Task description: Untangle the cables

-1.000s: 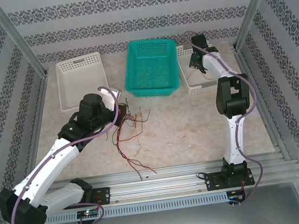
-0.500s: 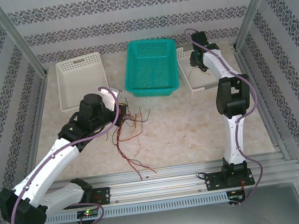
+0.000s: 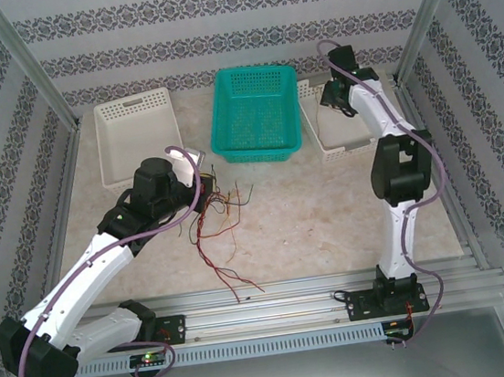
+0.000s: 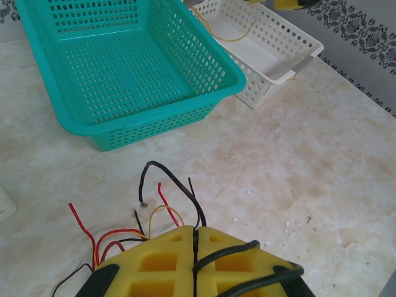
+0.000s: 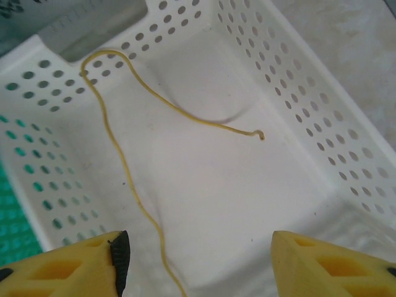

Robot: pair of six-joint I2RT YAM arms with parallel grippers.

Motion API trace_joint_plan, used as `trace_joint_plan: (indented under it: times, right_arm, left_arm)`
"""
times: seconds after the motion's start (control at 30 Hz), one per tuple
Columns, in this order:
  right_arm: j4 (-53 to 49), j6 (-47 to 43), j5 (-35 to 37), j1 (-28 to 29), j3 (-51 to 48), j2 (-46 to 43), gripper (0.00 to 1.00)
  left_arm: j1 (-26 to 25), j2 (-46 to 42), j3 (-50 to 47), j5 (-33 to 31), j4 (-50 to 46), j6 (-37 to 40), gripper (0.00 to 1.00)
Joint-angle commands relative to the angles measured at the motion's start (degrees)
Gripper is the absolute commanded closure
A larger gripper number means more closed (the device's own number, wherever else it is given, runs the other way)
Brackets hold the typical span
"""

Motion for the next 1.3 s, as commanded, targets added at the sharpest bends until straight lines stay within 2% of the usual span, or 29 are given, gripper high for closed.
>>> trace_joint_plan:
  times: [0.0, 0.13, 0.27, 0.43, 0.63, 0.8, 1.03, 1.27]
  right_arm:
    - [3.2, 1.2, -4.7, 1.5, -4.3, -9.3, 0.36]
    - [11.5, 2.2, -16.2, 5.2, -14.8, -19.0, 0.3]
    - [18.2, 1.8, -28.7, 11.8, -26.2, -27.1, 0.29]
    - [30.4, 2.7, -34.0, 21.8, -45.7, -37.9, 0.29]
    - [42.7, 3.5, -30.9, 33.6, -61.9, -47.6, 0.3]
    - [50.4, 2.3, -25.9, 43.2, -67.5, -48.0, 0.3]
    - [56.7, 3.9, -22.4, 47.3, -67.5, -38.0, 0.34]
    - [66.3, 7.2, -20.8, 48.1, -68.1, -30.9, 0.37]
  left_arm:
    - [-0.8, -1.1, -0.5, -0.5, 0.4, 1.2, 1.0]
    - [-0.8, -1.6, -0.5, -1.1, 0.4, 1.3, 1.0]
    - [-0.8, -2.9, -1.2, -2.7, 1.0, 1.0, 1.0]
    - [-0.7, -3.4, -1.5, -6.3, 1.1, 0.8, 1.0]
    - [-0.7, -3.4, -1.8, -9.5, 1.4, 0.3, 1.0]
    - [-0.7, -3.4, -1.9, -10.0, 1.5, 0.4, 1.0]
    - [-0.7, -3.6, -2.2, -10.3, 1.7, 0.7, 1.0]
    - [-0.6, -3.2, -2.2, -11.0, 1.7, 1.2, 1.0]
